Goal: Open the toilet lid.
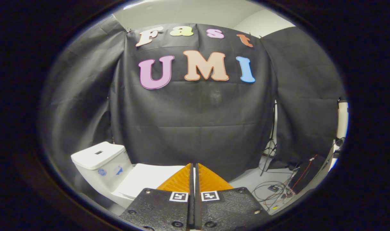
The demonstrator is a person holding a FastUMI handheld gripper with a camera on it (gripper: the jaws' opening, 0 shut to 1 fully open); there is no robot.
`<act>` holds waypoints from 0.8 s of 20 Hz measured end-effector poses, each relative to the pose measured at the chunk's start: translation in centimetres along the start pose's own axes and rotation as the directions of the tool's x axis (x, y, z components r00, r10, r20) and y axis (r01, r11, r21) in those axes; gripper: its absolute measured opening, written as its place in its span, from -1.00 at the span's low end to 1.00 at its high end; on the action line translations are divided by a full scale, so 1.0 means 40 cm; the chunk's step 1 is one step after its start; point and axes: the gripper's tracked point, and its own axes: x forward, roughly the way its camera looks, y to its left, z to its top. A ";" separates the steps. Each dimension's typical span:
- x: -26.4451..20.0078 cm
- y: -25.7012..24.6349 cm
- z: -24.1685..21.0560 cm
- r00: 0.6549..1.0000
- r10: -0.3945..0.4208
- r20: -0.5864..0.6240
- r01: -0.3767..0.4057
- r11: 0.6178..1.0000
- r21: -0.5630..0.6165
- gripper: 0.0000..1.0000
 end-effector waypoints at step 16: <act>0.189 -0.088 -0.263 0.992 0.029 -0.120 0.042 0.832 0.554 0.28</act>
